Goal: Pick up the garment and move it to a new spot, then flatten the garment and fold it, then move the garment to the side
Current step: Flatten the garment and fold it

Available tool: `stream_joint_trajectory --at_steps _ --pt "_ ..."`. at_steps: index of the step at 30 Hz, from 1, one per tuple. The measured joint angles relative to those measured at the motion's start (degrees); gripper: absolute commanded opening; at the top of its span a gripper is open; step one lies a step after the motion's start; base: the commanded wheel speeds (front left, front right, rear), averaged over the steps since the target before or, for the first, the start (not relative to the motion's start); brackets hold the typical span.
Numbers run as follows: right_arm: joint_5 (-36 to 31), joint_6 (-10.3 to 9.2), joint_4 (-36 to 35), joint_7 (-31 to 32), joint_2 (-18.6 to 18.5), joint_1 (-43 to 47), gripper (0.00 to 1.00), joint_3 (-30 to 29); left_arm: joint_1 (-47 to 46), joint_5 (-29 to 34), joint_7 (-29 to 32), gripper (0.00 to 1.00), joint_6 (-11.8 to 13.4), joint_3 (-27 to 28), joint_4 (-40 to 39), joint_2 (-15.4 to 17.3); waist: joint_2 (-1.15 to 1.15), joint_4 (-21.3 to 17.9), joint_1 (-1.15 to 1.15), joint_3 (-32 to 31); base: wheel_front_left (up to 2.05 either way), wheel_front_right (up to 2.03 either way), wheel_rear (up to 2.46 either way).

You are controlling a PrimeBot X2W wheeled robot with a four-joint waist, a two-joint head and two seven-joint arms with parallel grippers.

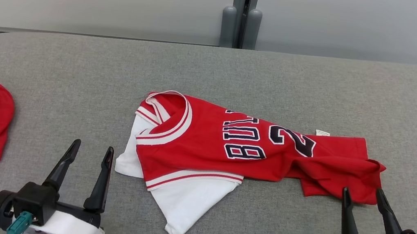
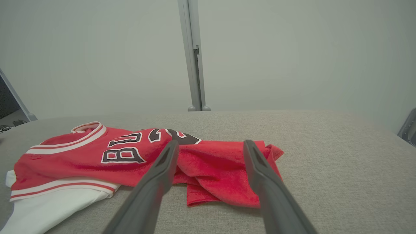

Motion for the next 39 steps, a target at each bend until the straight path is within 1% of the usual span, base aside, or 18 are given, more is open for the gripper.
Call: stream_joint_trajectory --at_steps 3,4,8,14,18,19,20,24,27,30,33,36,39 --pt "0.5 0.0 0.9 0.1 -0.1 -0.3 1.0 -1.2 -0.3 0.0 0.0 1.0 0.0 -0.1 0.1 0.0 0.0 0.1 0.0 0.5 0.0 0.0 0.0" --pt "0.8 0.0 2.3 0.5 -0.9 -0.6 1.0 -2.7 -1.0 0.0 0.0 1.0 0.0 -0.4 0.0 0.0 0.0 0.2 0.0 1.0 0.0 0.0 0.0" --pt "1.3 0.0 6.7 0.3 -2.5 -1.5 1.0 -5.1 -2.2 -0.3 0.0 1.0 0.0 -1.2 -0.2 0.0 0.0 0.7 0.0 2.5 0.0 0.0 0.0" --pt "2.0 0.0 13.7 -1.2 -4.3 -6.1 1.0 -6.1 -4.4 -1.0 0.0 1.0 0.1 -2.4 -0.4 0.0 0.0 1.4 0.0 5.5 0.0 0.0 0.0" --pt "3.5 0.0 18.2 -0.7 -5.1 -9.2 1.0 -4.4 -5.1 -1.1 0.0 1.0 0.1 -2.9 -0.3 0.0 0.0 1.8 0.0 7.0 0.0 0.0 0.0" --pt "4.2 0.0 18.8 -0.7 -5.4 -9.8 0.4 -3.6 -5.3 -1.1 0.0 1.0 0.3 -2.9 -0.3 0.0 0.0 1.9 0.0 7.3 0.0 0.0 0.0" --pt "4.5 0.0 19.4 -0.9 -5.7 -10.3 0.0 -2.7 -5.4 -1.2 0.0 1.0 0.3 -2.9 -0.3 0.0 0.0 2.0 0.0 7.6 0.0 0.0 0.0" --pt "6.0 0.0 20.2 -1.5 -7.2 -10.8 0.0 -0.8 -5.7 -1.3 0.0 1.0 0.3 -3.1 -0.2 0.0 0.0 2.1 0.0 8.0 0.0 0.0 0.0" --pt "7.3 0.0 17.5 -3.2 -7.9 -9.5 0.0 1.7 -5.8 -1.5 0.0 1.0 0.4 -3.4 0.1 0.0 0.0 2.3 0.0 7.4 0.0 0.0 0.0" --pt "8.8 0.0 11.8 -4.2 -8.5 -7.2 0.0 4.3 -5.6 -1.5 0.0 1.0 0.7 -3.2 -0.1 0.0 0.0 2.1 0.0 6.8 0.0 0.0 0.0" --pt "9.2 0.0 4.1 -4.9 -10.6 -5.6 0.0 5.8 -5.4 -1.5 0.0 1.0 1.0 -2.7 -0.5 0.0 0.0 1.3 0.0 6.6 0.0 0.0 0.0" --pt "8.7 0.0 -2.8 -5.4 -12.7 -4.9 0.0 5.1 -5.2 -1.4 0.0 1.0 1.0 -2.5 -0.9 0.0 0.0 0.4 0.0 6.5 0.0 0.0 0.0" --pt "8.3 0.0 -8.0 -5.1 -13.6 -4.4 0.0 3.5 -5.2 -1.2 0.0 1.0 0.9 -2.3 -0.9 0.0 0.0 -0.2 0.0 6.5 0.0 0.0 0.0"
